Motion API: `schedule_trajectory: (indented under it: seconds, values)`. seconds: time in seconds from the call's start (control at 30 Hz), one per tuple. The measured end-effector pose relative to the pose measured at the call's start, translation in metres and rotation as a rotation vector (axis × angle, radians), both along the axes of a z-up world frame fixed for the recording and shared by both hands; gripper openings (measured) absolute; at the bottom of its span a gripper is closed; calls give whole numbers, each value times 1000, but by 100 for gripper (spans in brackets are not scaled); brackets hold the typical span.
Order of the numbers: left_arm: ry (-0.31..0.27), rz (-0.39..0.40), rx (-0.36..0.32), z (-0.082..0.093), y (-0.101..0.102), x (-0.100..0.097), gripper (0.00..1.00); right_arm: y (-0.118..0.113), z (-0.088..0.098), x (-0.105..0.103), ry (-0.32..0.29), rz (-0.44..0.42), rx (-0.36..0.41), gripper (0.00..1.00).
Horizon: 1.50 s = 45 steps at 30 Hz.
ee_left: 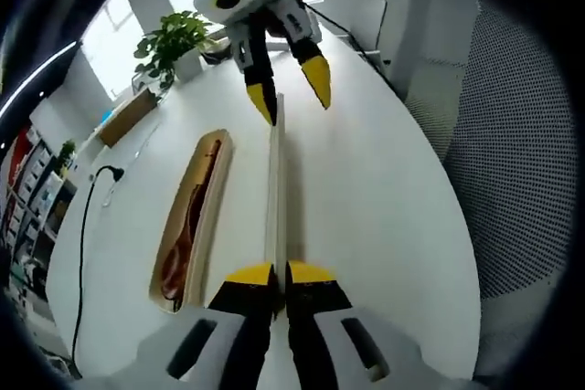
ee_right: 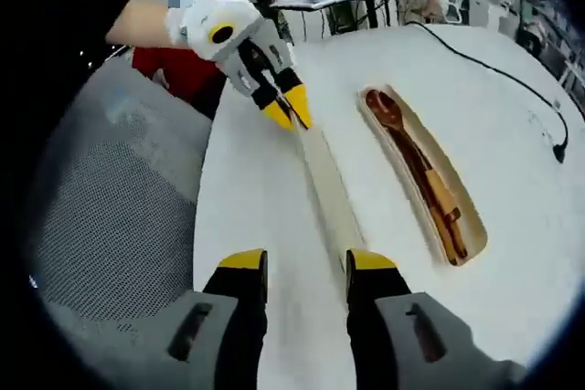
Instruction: Arrange the utensils inside the cutlery case until each visible utensil rests in its matching compartment.
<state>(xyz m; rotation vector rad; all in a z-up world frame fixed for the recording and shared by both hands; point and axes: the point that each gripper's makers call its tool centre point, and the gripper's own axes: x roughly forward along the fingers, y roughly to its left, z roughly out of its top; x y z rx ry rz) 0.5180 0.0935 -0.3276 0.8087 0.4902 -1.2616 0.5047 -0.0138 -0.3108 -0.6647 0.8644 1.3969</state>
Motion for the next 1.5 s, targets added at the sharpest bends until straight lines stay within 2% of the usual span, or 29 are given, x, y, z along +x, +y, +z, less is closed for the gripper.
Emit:
schedule_trajectory:
  seconds: [0.03,0.07,0.1,0.13,0.17,0.2,0.23,0.27,0.33,0.4,0.43,0.5,0.67,0.8,0.97,1.1,1.2,1.33,1.5]
  values:
    - [8,2,-4,0,1,0,4,-1,-3,3,-27,4,-32,25]
    - [24,13,-12,0,1,-1,4,-2,-7,8,-92,33,-61,22]
    - [35,21,-16,0,2,-1,5,0,-9,9,-120,52,-74,18]
    - [33,17,-14,0,2,-2,5,-2,-10,10,-135,64,-85,14]
    - [33,15,-13,-1,3,-3,5,-1,-11,10,-144,71,-94,3]
    - [33,11,-6,-2,4,-4,5,-2,-9,12,-160,90,-99,2]
    - [30,16,-6,-2,6,-5,5,-1,-11,10,-138,74,-90,1]
    - [31,16,-6,-1,6,-6,5,-1,-10,6,-110,103,-78,1]
    - [29,1,1,-1,6,-12,5,-2,-11,7,-109,105,-73,1]
    - [24,-5,-4,-1,5,-12,5,-4,-10,6,-62,91,-57,1]
    - [46,12,-21,0,4,-12,5,-4,-10,8,-59,85,-52,1]
    - [40,3,-21,0,4,-11,5,-6,-10,8,-36,79,-43,1]
    - [37,2,-15,-2,4,-8,7,-11,-12,6,-35,95,-54,0]
    - [29,17,-18,-7,9,-5,14,-14,-11,6,-15,74,-50,0]
    - [36,17,-29,-6,8,-5,9,-17,-12,3,15,86,-52,0]
    - [14,-1,-38,-4,7,-6,7,-18,-10,5,28,85,-46,0]
    - [52,-2,-53,-3,6,-11,6,-18,-8,5,34,95,-47,1]
    - [71,-4,-54,-2,6,-15,5,-17,-6,12,20,82,-44,2]
    - [182,60,-100,-1,4,-25,4,-15,-5,21,-20,37,-37,4]
